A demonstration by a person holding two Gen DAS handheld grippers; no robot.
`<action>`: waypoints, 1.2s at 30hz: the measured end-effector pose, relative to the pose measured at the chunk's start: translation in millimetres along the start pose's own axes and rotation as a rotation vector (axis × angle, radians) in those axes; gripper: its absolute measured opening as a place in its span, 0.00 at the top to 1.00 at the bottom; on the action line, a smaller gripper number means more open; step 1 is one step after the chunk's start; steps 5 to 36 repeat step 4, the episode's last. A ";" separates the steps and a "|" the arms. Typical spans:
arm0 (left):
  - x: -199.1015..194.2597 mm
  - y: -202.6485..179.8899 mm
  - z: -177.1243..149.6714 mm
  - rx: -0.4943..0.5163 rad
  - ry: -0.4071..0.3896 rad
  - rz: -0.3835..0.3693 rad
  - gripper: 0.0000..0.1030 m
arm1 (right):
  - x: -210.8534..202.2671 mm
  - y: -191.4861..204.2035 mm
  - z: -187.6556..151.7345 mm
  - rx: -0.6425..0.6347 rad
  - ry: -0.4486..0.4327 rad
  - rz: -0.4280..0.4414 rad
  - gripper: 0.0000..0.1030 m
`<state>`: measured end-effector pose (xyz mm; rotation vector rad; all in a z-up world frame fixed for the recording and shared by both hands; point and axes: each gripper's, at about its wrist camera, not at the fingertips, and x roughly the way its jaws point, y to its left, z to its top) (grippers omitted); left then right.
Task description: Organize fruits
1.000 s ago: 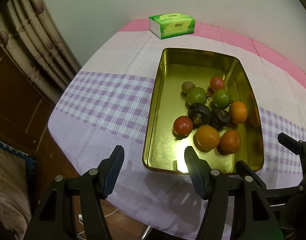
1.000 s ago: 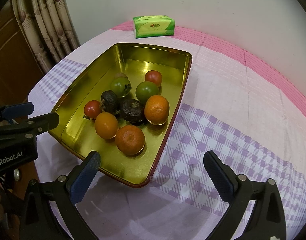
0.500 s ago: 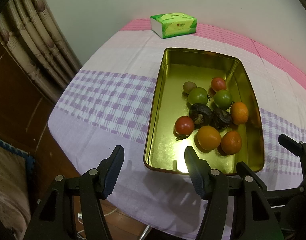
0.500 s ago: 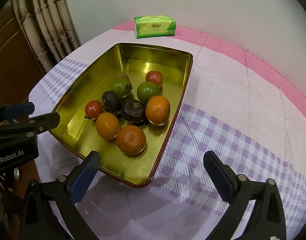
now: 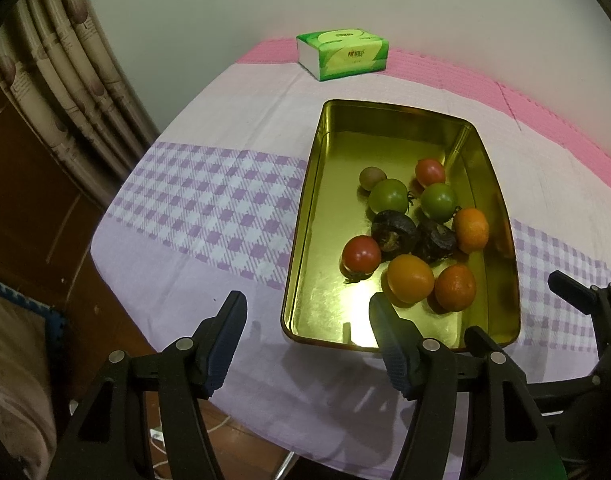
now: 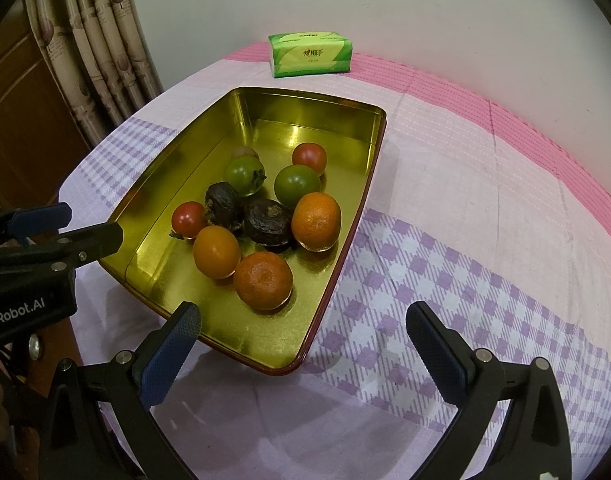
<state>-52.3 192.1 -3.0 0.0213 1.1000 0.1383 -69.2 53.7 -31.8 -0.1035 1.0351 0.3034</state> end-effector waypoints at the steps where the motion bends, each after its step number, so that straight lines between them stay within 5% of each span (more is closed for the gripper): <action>1: 0.0 -0.1 0.5 0.001 0.000 -0.001 0.38 | -0.3 0.3 0.1 0.000 0.000 0.000 0.01; 36: 0.0 0.0 0.5 0.000 -0.001 0.001 0.36 | -0.2 0.2 -0.1 0.001 0.000 0.001 0.01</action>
